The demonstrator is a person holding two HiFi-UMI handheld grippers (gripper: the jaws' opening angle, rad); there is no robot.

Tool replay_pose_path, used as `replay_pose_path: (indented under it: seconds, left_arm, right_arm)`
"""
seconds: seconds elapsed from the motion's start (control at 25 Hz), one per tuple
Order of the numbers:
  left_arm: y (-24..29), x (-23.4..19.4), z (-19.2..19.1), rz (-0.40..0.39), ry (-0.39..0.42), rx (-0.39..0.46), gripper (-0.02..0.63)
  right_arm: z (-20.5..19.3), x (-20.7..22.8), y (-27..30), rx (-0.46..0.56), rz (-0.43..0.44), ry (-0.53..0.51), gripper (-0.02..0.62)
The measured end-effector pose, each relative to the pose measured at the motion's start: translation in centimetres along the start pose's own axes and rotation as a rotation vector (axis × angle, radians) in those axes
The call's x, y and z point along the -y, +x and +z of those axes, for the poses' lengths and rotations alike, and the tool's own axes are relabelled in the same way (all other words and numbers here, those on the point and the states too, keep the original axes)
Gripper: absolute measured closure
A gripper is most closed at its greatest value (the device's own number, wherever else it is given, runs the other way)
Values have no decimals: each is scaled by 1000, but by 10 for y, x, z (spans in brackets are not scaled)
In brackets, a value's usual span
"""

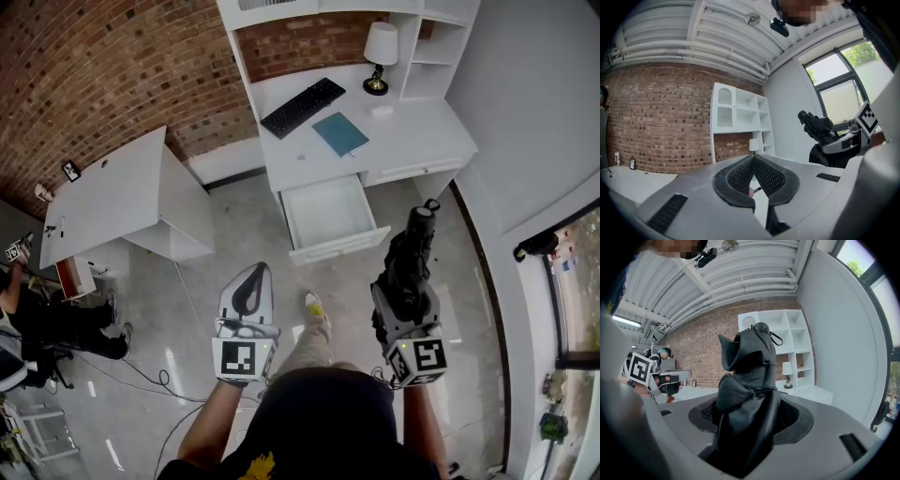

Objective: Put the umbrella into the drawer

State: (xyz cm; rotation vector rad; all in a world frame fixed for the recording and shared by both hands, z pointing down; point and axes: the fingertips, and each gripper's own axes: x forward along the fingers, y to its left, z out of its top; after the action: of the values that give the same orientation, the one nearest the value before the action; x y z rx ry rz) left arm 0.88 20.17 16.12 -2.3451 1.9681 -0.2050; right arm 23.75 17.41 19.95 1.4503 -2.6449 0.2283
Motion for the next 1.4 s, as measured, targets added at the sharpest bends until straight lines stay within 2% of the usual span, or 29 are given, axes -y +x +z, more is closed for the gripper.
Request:
replay_pose_path:
  seconds: [0.6, 0.84, 1.08, 1.4]
  left_arm:
    - [143, -69, -11, -8, -58, -46, 588]
    - [197, -103, -30, 8, -103, -63, 588]
    - [233, -133, -42, 4, -162, -53, 588]
    - [260, -144, -71, 26, -197, -80, 588]
  right_arm:
    - [36, 28, 151, -56, 67, -9, 316]
    - [35, 38, 216, -121, 79, -30, 316]
    - [33, 36, 265, -172, 84, -57, 316]
    - [17, 40, 302, -225, 146, -63, 316]
